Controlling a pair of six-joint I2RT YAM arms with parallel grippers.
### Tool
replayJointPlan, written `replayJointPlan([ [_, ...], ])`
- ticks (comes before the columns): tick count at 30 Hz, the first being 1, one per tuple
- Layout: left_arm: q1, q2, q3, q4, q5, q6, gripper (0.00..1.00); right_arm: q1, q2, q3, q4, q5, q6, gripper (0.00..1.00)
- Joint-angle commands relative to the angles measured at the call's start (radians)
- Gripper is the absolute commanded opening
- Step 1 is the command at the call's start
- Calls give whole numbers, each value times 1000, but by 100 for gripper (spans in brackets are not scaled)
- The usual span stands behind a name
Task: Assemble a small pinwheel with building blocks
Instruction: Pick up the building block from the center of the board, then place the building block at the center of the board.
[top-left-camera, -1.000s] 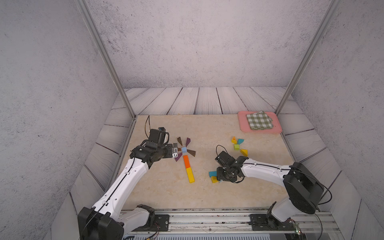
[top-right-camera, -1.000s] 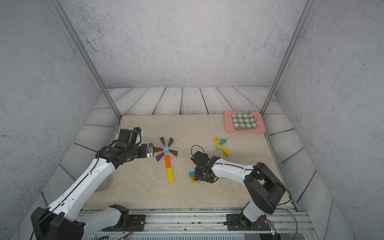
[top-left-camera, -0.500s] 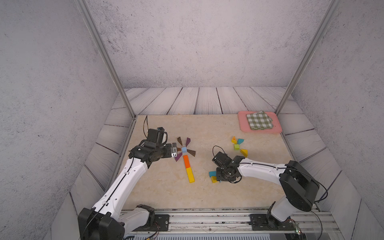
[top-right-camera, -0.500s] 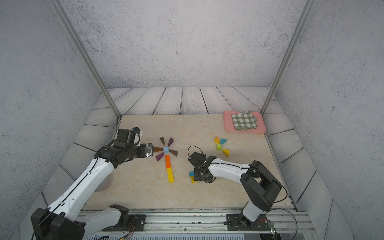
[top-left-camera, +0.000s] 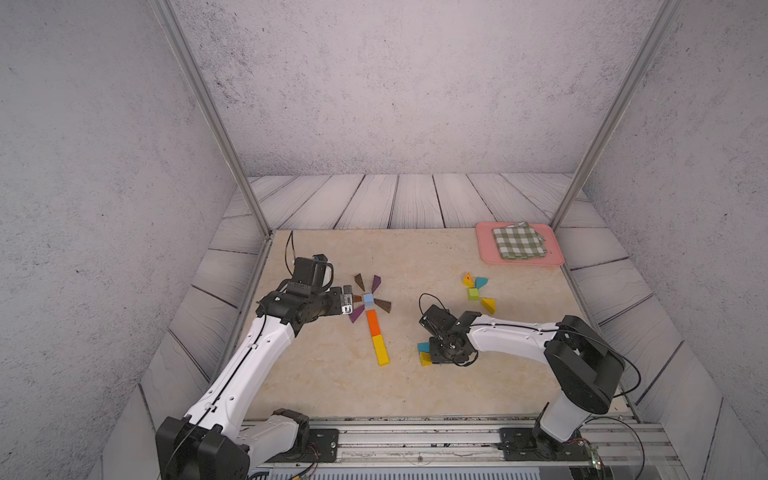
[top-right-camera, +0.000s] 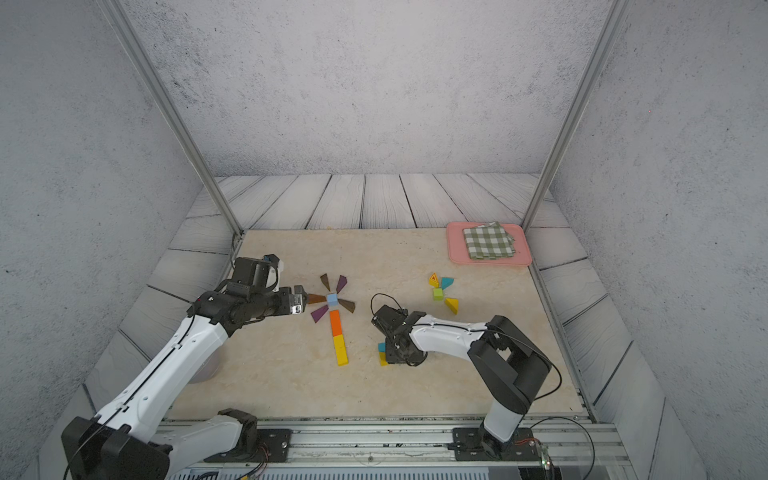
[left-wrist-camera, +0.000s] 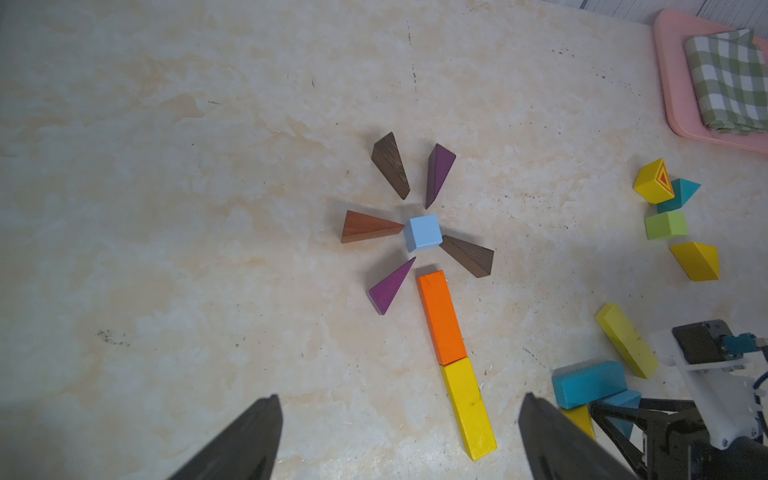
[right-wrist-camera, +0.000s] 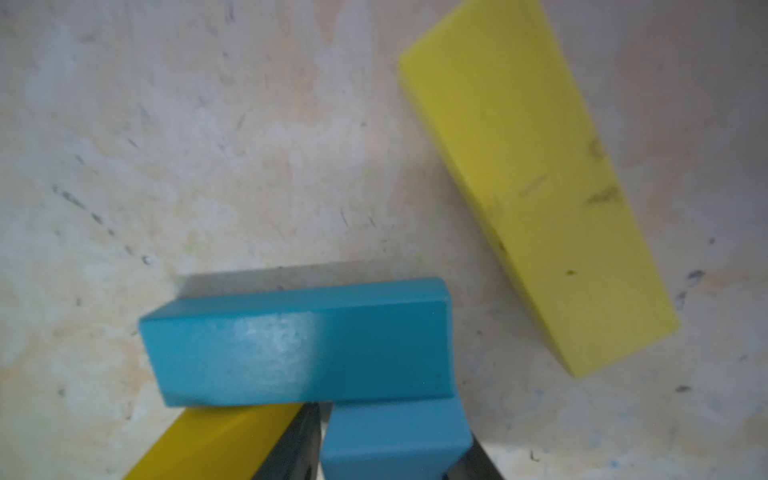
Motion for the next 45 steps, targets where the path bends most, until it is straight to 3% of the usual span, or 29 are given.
replayJointPlan([
  [1,17,-23,4,-34,12,28,96,5,47,28,-22,33,-4,50],
  [8,60,-30,34,-69,42,68,96,4,45,48,-49,69,9,28],
  [13,87,-32,41,-70,72,86,96,4,-3,109,-91,89,32,23],
  [16,99,-29,44,-69,91,98,96,2,-40,183,-117,174,51,20],
  [21,122,-16,52,-69,117,125,96,-64,8,363,-127,311,70,19],
  [28,127,-44,27,-43,162,91,96,-204,221,559,-129,278,38,21],
  [34,116,-64,-3,4,222,14,96,-245,345,591,-115,243,47,21],
  [45,4,18,0,81,210,-46,94,-256,380,528,-56,172,80,25],
])
